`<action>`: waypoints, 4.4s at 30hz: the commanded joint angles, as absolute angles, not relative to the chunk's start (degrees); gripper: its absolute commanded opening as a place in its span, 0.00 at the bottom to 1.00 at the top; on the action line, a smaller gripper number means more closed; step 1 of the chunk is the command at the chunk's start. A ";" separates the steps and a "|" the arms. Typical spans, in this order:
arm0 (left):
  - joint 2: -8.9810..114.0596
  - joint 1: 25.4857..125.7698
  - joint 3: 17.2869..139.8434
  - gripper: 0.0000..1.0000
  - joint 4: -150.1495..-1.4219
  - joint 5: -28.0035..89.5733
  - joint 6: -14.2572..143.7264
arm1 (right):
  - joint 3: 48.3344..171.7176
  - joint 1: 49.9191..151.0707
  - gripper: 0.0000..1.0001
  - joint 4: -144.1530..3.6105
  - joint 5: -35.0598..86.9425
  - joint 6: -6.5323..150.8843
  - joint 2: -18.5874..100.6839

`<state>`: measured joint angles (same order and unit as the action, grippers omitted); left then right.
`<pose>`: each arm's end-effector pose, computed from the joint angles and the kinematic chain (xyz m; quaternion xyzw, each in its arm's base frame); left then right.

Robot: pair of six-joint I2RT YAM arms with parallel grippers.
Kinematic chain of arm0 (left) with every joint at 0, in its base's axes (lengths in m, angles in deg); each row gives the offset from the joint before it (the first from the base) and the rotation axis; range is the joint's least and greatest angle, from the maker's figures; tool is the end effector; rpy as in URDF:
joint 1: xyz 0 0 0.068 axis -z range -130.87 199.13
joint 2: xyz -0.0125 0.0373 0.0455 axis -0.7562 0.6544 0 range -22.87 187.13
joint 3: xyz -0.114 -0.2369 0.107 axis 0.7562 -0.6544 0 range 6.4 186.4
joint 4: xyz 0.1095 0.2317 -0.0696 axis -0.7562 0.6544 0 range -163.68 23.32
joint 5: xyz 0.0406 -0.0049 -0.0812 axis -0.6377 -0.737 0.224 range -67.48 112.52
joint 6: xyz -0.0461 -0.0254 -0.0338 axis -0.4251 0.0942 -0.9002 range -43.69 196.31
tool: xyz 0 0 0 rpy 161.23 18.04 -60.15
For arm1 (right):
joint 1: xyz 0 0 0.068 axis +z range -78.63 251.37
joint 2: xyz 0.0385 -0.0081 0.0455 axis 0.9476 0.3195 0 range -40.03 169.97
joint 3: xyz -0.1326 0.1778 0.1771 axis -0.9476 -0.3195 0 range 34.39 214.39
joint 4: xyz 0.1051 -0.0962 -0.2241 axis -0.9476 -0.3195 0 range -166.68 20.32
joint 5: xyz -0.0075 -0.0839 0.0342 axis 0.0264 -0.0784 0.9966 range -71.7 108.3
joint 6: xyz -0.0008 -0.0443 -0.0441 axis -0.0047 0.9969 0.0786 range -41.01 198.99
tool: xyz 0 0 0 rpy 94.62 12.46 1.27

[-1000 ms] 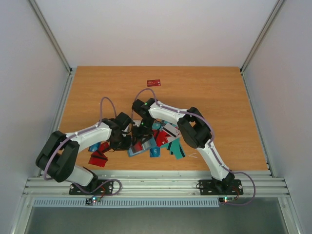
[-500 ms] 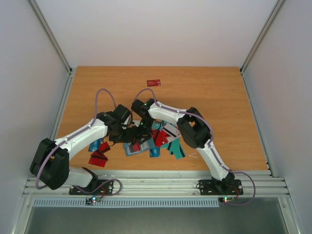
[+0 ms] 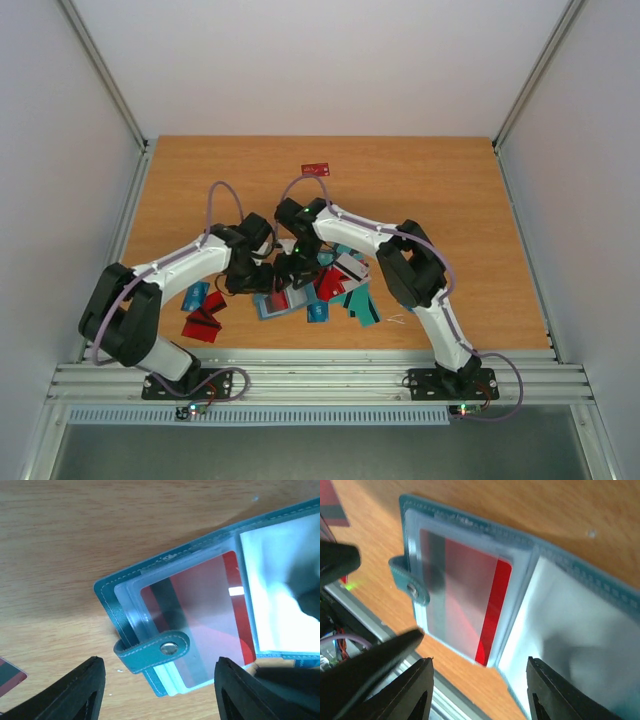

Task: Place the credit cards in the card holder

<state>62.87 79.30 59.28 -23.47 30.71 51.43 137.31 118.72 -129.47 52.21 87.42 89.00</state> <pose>0.2180 -0.1346 0.1829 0.0502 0.9944 -0.0911 0.0205 0.2865 0.3503 0.1583 0.4564 -0.8400 -0.2861 0.0649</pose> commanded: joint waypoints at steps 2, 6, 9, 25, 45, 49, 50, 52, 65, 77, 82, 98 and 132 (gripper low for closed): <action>66.30 79.25 62.06 0.62 -25.56 30.04 52.44 | 133.19 119.15 0.52 -127.79 52.28 86.51 82.21; 69.00 80.23 63.08 0.63 -26.23 29.04 52.75 | 130.63 118.62 0.52 -127.42 52.27 86.57 80.62; 70.31 80.94 62.95 0.65 -27.52 28.97 52.89 | 129.70 118.33 0.52 -127.46 52.20 86.96 80.00; 62.27 81.56 55.20 0.43 -27.03 15.85 45.70 | 127.12 117.51 0.52 -128.70 52.48 90.04 78.27; 49.55 81.56 44.65 0.19 -31.36 17.38 36.37 | 137.64 120.03 0.47 -129.07 59.40 88.70 82.02; 49.29 81.53 43.04 0.18 -32.34 17.88 34.55 | 138.53 120.41 0.43 -127.74 59.71 87.66 85.59; 49.21 81.50 42.65 0.17 -32.92 18.02 33.82 | 139.31 120.41 0.41 -128.06 58.62 87.64 86.59; 49.29 81.54 42.10 0.16 -34.01 18.28 33.39 | 140.72 120.41 0.39 -129.13 57.07 87.80 88.31; 47.25 81.54 35.86 0.10 -41.97 21.22 31.66 | 137.89 118.22 0.29 -130.41 48.63 88.29 91.37; 51.99 81.56 36.13 0.11 -49.72 24.38 34.20 | 129.23 116.65 0.27 -129.05 44.85 86.53 87.92; 58.32 81.56 40.05 0.12 -54.77 26.40 38.69 | 126.11 114.03 0.26 -128.23 44.57 85.10 83.80; 63.92 81.56 43.47 0.13 -60.38 31.43 44.22 | 130.03 115.15 0.39 -131.13 42.17 88.22 78.53; 61.71 80.87 35.44 0.09 -73.06 39.30 39.27 | 127.51 122.95 0.67 -124.21 33.20 81.15 80.86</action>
<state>61.84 80.64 38.56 -70.59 36.30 40.68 128.85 121.85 -129.79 34.44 83.96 83.75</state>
